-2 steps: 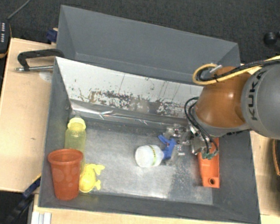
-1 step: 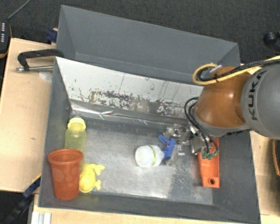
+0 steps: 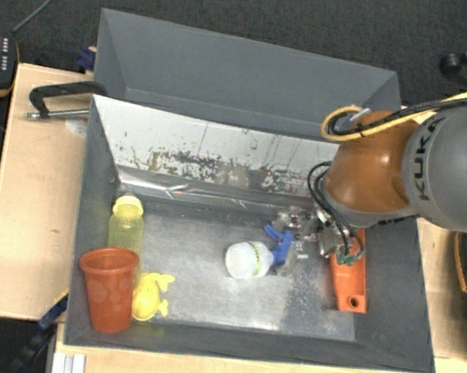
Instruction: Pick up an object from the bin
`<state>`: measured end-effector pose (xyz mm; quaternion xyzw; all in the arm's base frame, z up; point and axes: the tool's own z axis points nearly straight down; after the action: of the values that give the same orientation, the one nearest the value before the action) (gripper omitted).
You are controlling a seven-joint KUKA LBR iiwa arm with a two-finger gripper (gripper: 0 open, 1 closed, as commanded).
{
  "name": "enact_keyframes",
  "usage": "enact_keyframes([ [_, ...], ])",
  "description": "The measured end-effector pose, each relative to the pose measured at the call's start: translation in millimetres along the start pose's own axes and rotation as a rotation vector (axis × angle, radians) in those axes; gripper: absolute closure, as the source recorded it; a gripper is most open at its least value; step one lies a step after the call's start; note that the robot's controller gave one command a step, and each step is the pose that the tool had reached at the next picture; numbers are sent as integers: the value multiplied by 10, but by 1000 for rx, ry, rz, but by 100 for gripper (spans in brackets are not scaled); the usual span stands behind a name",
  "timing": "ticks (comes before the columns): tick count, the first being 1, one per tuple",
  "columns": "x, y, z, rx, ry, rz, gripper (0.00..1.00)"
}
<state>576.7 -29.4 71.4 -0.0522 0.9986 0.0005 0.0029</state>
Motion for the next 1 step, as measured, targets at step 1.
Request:
enact_keyframes([
  [1,0,0,0,0,0,0,100],
])
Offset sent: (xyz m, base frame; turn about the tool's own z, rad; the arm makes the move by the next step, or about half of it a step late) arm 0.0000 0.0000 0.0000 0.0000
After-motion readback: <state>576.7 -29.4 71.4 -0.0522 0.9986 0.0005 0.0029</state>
